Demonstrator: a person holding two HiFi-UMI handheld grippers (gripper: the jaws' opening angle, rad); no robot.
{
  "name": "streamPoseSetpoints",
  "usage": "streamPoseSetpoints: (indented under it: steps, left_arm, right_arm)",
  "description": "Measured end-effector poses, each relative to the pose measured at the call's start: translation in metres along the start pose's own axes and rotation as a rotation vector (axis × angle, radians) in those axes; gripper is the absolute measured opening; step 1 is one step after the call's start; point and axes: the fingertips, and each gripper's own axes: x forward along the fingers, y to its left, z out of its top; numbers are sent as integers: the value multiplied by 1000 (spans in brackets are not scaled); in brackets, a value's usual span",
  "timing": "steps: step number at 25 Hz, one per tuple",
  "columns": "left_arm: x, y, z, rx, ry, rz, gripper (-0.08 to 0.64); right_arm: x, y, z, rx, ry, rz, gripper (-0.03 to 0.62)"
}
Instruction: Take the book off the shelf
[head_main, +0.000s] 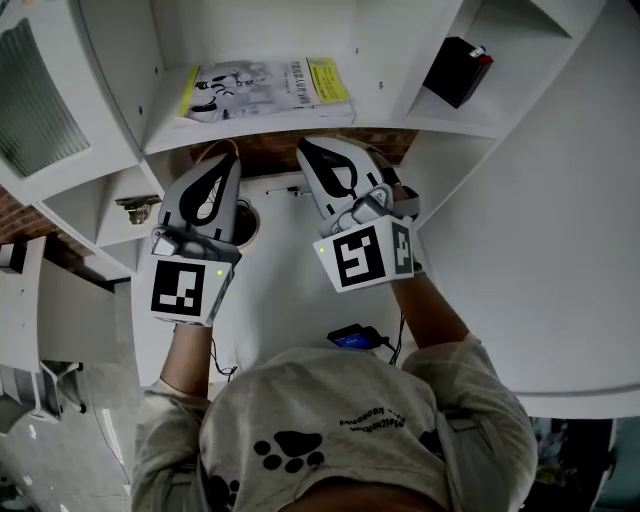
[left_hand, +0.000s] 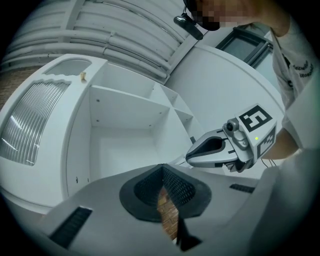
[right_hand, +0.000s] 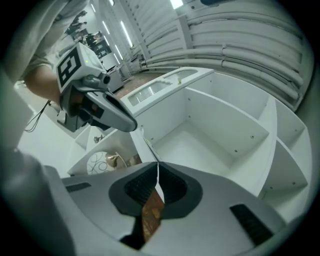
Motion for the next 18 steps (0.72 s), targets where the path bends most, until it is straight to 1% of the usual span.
streamPoseSetpoints:
  steps: [6,7,9,11,14,16,18]
  left_arm:
    - [7,-1,-3,23,21,-19,9]
    - [8,-1,-3,24,21,-19,9]
    - [10,-1,-3,27,22,-20,9]
    - [11,-2,-3,28,22,-22,9]
    - [11,-1,-5,19,26,-22,9]
    - [10,-1,-6,14,27,-22,9]
    - [10,0,-7,11,28,-21,9]
  right_arm:
    - [18,-10,-11,-143,86,40,21]
    - [22,-11,-15,-168,103,48,35]
    - [30,-12,-21,-209,137,78,139]
    - [36,-11,-25,-257,175,107,164]
    - [44,-12,-35,-362,251,127,201]
    - [49,-14,-41,-421,295,136,204]
    - [51,-14,-46,-446,332,160,202]
